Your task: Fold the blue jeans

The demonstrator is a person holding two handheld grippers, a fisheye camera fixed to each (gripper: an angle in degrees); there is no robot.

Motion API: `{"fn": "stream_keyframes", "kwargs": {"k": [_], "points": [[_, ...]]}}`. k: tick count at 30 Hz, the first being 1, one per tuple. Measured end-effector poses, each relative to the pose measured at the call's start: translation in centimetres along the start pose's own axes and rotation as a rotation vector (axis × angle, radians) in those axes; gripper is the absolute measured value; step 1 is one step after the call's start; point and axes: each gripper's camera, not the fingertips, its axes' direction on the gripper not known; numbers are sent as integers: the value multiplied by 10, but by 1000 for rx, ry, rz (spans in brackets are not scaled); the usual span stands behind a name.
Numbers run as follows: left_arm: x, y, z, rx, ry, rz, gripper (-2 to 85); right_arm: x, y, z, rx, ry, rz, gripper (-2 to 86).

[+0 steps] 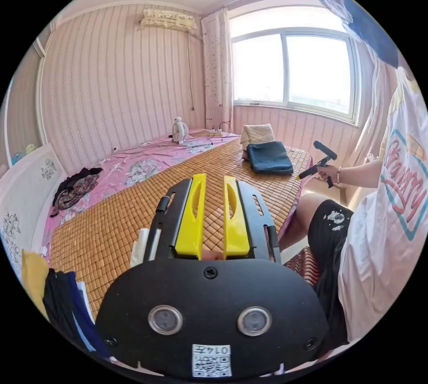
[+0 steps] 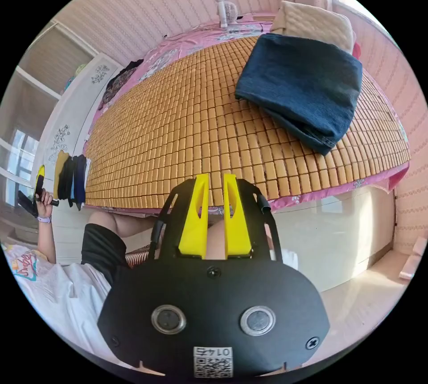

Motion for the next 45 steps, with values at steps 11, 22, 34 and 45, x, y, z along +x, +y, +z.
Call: {"fn": "stream_keyframes", "kwargs": {"k": [11,22,34,45], "points": [[23,-100,284,-260,375,-361,160,96,5,-31,341,83,244,148],[64,-179,495,-469,488,-361,150,198,-24,-13,366,20,418,189],[96,-211,551,-790,265,-177,20,216,-18,-19,330,-206,302,71],[-24,-65,267,-795,41,-516,-2,43,-15,30,-61,-433,-225,64]]}}
